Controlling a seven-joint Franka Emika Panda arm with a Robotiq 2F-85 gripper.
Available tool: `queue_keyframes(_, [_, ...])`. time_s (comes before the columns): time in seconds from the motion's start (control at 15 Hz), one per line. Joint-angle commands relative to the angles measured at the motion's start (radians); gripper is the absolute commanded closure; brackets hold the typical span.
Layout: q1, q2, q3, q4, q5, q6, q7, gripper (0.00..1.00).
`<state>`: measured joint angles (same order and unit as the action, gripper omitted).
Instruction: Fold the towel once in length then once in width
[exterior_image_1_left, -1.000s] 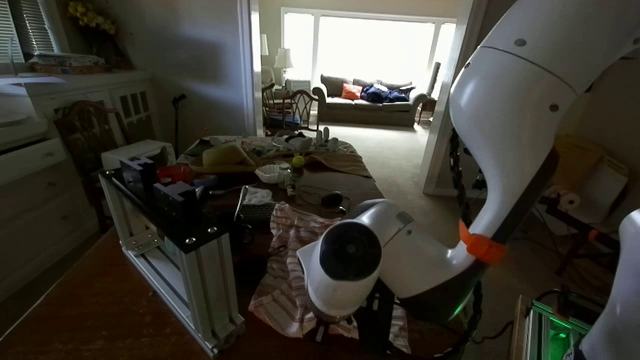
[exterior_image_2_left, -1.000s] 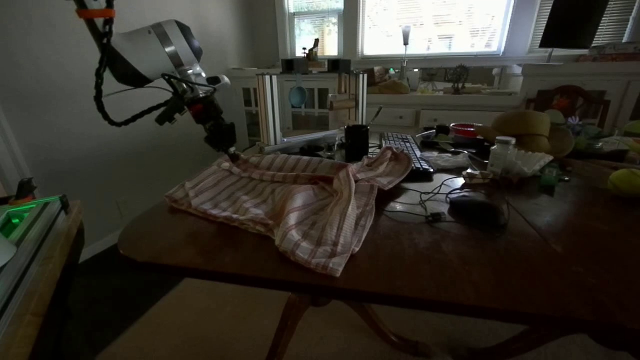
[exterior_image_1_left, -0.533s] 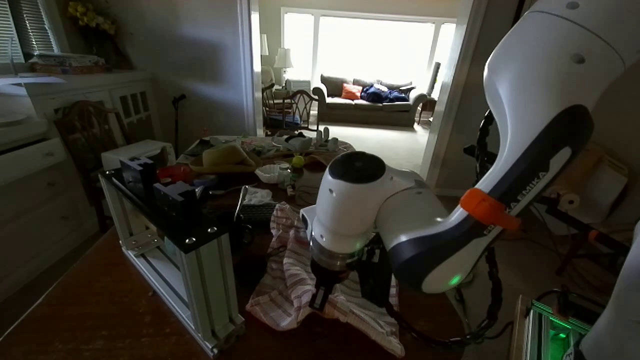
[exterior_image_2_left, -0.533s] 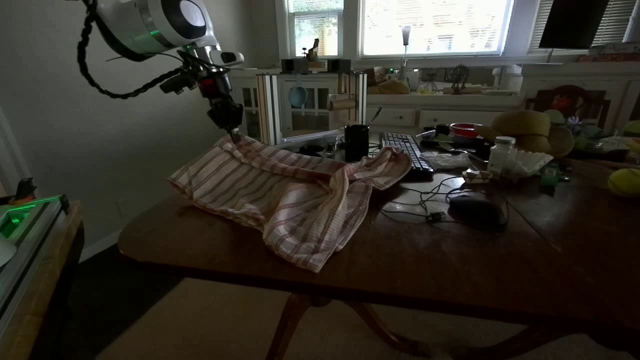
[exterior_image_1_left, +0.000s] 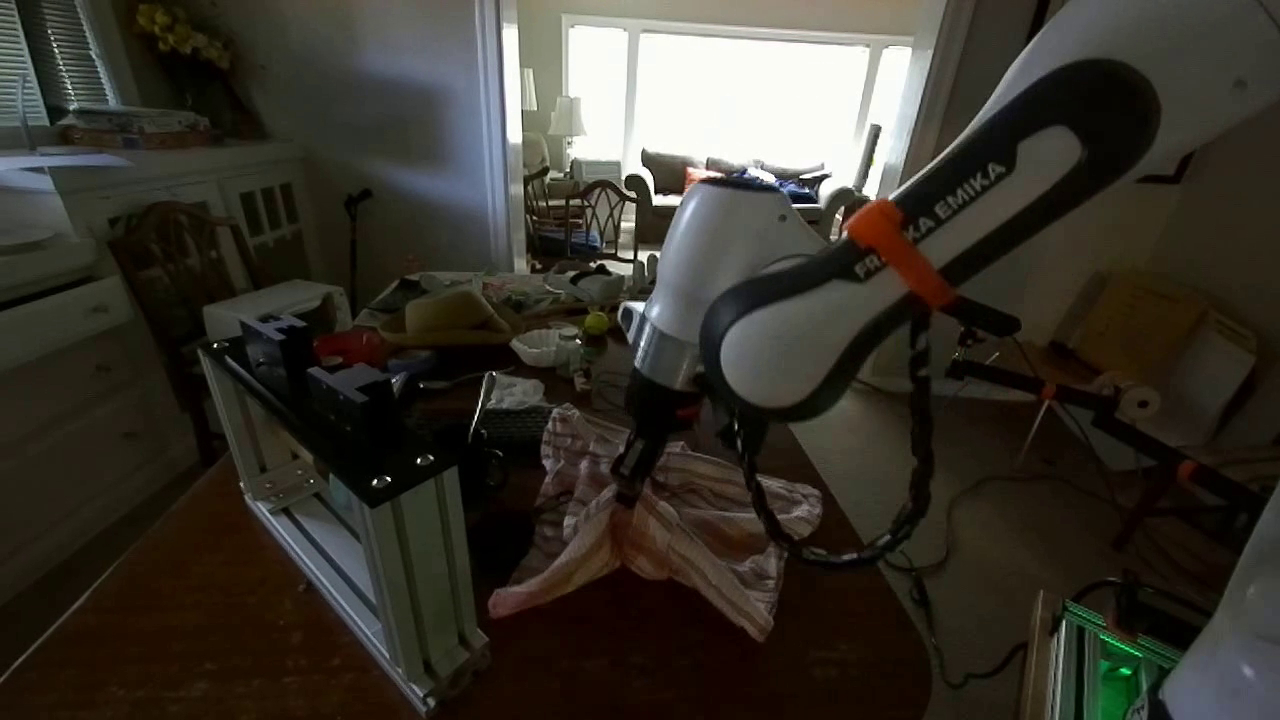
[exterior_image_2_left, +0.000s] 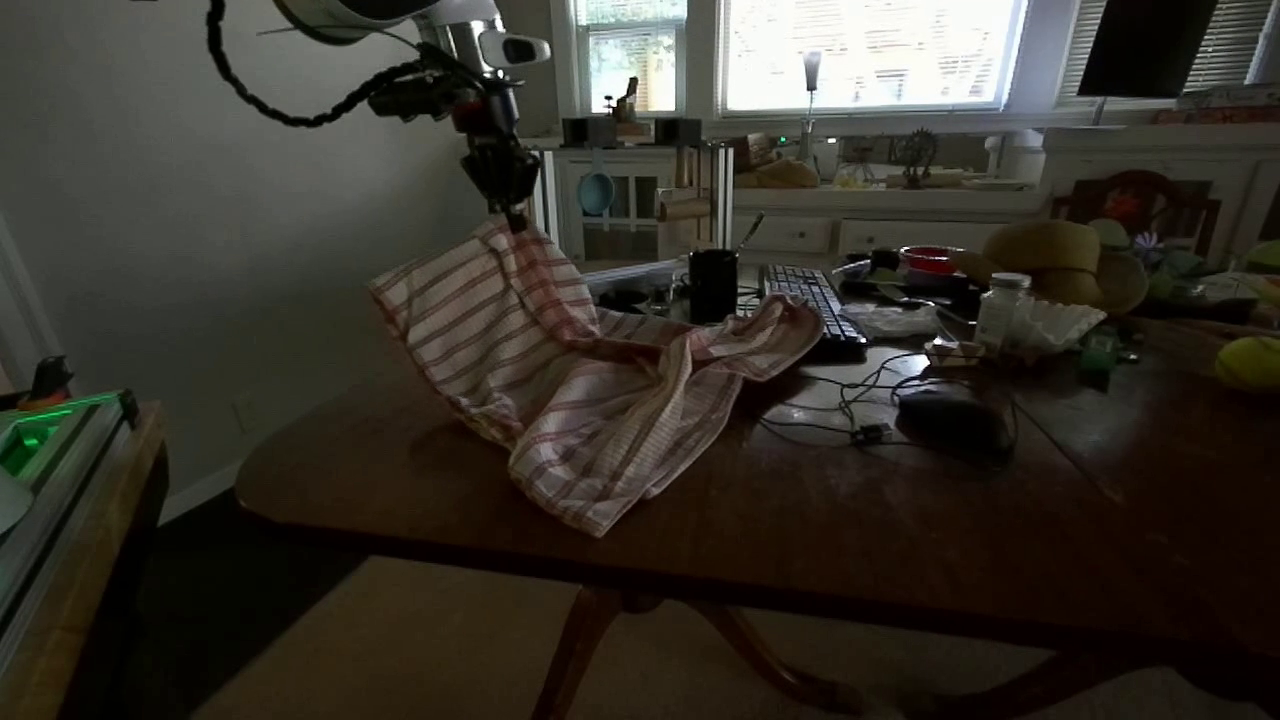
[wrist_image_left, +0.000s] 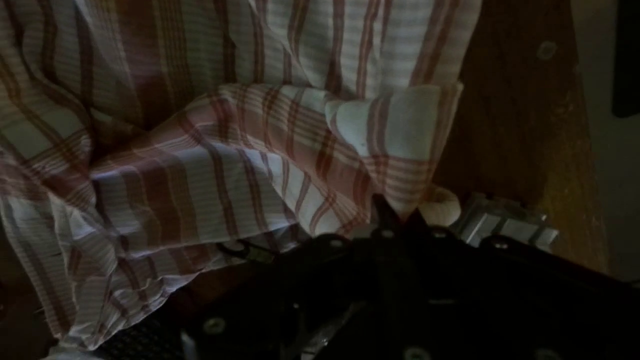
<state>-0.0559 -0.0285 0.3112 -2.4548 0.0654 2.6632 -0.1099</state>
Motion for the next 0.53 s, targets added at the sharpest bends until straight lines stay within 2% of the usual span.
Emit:
queue_keyframes(0.0, [0.045,-0.13,-0.155,0.054,0.134,-0.177,-0.206,0.99])
queue_keyframes(0.33, [-0.008,-0.189,-0.362,0.224,0.051,-0.423,-0.279,0.99])
queue_keyframes(0.47, [-0.03,-0.171,-0.434,0.272,0.058,-0.445,-0.316,0.99])
